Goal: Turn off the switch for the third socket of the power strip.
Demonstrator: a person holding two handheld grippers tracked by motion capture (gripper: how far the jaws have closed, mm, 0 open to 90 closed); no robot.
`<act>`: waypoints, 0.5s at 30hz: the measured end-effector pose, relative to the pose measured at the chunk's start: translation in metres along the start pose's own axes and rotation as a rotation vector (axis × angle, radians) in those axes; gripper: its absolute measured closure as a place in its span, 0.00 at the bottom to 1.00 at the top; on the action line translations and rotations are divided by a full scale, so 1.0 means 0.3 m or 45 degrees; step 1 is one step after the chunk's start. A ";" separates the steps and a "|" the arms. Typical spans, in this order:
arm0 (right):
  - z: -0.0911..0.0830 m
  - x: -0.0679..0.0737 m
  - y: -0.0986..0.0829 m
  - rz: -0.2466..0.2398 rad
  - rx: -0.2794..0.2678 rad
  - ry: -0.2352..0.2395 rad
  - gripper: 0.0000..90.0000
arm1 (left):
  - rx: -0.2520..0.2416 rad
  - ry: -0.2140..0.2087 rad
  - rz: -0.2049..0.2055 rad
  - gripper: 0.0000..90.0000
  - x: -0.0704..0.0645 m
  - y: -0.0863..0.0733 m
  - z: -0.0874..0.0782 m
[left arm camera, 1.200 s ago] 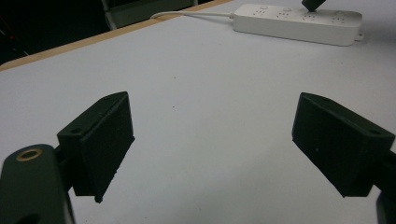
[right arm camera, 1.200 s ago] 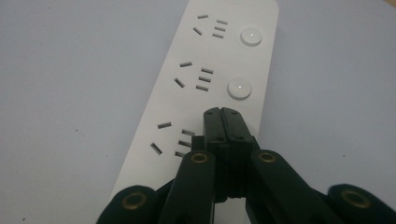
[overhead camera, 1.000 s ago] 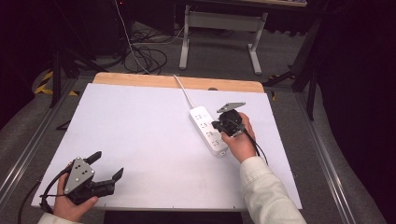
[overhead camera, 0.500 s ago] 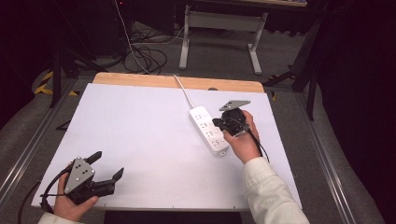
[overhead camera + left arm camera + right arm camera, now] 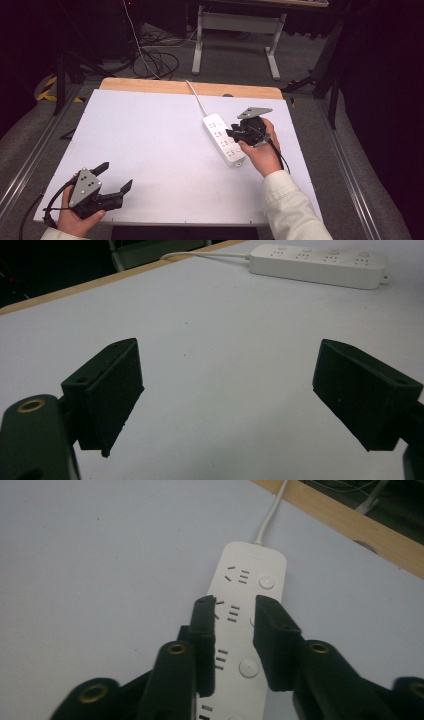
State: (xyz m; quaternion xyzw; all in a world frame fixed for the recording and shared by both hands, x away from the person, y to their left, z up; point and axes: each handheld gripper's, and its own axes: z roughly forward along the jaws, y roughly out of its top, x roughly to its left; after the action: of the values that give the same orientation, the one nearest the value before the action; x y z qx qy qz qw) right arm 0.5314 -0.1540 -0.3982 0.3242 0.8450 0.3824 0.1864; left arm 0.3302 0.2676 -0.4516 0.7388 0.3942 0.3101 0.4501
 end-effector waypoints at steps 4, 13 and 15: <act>-0.013 -0.001 -0.001 0.002 -0.016 0.002 0.62 | 0.000 0.005 0.009 0.15 0.001 0.000 -0.001; -0.089 -0.005 -0.013 0.010 -0.062 -0.012 0.45 | 0.000 0.002 -0.002 0.15 -0.002 0.000 0.000; -0.107 -0.006 -0.017 0.004 -0.072 -0.014 0.43 | -0.001 0.006 0.007 0.14 0.000 0.000 -0.001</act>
State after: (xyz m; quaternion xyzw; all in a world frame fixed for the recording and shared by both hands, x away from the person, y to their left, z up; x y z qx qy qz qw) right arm 0.5125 -0.1748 -0.3815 0.3223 0.8321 0.4047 0.1997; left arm 0.3300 0.2677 -0.4513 0.7389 0.3932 0.3134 0.4486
